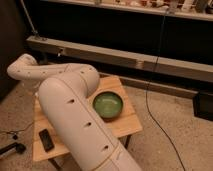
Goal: Place the white sponge in the ceramic cup
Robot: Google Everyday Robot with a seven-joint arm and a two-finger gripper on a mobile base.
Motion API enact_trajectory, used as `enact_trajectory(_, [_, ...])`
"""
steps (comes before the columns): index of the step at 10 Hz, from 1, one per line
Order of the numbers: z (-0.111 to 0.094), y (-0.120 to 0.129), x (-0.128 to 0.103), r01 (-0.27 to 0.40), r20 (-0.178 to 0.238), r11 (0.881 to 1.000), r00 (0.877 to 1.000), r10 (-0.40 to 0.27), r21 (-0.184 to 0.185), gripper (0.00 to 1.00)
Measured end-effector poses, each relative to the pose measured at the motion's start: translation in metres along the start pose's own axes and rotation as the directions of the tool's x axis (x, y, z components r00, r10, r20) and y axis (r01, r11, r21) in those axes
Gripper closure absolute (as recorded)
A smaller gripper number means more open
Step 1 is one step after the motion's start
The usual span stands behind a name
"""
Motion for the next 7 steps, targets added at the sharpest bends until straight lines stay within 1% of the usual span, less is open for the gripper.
enact_trajectory(7, [0.0005,-0.0018,-0.0019,-0.014,0.007,1.0,1.0,0.014,0.003,0.35])
